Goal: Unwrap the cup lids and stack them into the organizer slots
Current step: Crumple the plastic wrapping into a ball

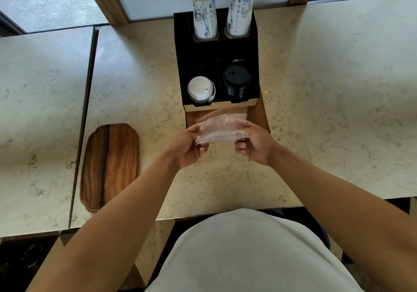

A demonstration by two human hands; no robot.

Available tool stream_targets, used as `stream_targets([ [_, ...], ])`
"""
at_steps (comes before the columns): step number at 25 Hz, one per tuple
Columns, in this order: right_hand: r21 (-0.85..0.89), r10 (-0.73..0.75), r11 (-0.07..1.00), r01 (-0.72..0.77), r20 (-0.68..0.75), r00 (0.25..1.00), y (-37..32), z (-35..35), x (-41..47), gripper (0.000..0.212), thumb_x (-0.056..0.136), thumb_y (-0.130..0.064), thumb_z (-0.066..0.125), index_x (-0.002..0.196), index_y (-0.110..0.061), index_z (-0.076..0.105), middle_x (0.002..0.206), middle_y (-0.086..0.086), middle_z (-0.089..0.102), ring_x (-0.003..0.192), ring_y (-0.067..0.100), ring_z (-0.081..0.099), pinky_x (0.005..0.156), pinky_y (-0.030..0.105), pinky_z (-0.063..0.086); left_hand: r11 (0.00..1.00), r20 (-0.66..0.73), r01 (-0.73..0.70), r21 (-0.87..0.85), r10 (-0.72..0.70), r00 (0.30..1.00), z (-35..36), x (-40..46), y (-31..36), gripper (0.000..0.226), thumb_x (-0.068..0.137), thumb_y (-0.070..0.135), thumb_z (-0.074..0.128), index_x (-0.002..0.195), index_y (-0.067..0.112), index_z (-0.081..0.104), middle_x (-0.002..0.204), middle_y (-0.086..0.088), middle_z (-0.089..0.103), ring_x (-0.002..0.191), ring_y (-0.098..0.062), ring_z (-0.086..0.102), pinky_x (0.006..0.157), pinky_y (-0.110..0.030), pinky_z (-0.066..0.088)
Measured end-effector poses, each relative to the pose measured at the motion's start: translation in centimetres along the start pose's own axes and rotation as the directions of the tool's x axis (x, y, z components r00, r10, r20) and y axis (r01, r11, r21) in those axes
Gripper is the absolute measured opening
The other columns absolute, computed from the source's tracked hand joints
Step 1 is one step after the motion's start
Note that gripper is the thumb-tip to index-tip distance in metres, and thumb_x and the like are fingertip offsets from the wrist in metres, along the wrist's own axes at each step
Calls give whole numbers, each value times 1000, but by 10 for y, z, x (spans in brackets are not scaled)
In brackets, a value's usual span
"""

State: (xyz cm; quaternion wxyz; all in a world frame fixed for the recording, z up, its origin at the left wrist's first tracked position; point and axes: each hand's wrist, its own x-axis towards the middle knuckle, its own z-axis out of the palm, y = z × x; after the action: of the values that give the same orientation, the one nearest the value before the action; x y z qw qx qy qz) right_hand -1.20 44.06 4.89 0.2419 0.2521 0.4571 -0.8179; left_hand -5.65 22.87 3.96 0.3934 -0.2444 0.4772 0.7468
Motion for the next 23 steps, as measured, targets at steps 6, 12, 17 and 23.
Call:
stream_targets([
  [6, 138, 34, 990, -40, 43, 998, 4, -2, -3, 44, 101, 3, 36, 129, -16, 64, 61, 1, 60, 48, 11, 45, 46, 24, 37, 951, -1, 126, -283, -131, 991, -3, 9, -9, 47, 103, -1, 28, 141, 7, 55, 79, -9, 53, 45, -9, 56, 39, -17, 51],
  [12, 228, 41, 972, -50, 43, 998, 7, -1, -2, 37, 101, 0, 40, 127, -13, 63, 63, 4, 58, 51, 13, 47, 49, 25, 39, 877, 87, 159, -454, -134, 987, -2, 4, -13, 57, 93, -6, 39, 146, 11, 52, 103, -21, 61, 62, -18, 67, 50, -23, 59],
  [17, 313, 76, 948, -66, -20, 997, 4, -4, 3, 27, 100, -3, 38, 115, -2, 61, 68, 6, 57, 48, 11, 49, 46, 25, 43, 964, 193, 107, -244, -60, 979, -1, -11, -10, 64, 82, 3, 33, 141, 9, 56, 140, -21, 58, 115, -37, 60, 88, -47, 57],
  [23, 197, 111, 976, -95, -75, 991, 4, -6, -3, 29, 99, -11, 43, 113, -5, 67, 76, 9, 60, 55, 15, 51, 50, 27, 43, 996, 54, 81, -33, -79, 995, -6, -4, -11, 60, 84, -12, 48, 141, 4, 55, 129, -20, 55, 84, -24, 60, 67, -31, 59],
])
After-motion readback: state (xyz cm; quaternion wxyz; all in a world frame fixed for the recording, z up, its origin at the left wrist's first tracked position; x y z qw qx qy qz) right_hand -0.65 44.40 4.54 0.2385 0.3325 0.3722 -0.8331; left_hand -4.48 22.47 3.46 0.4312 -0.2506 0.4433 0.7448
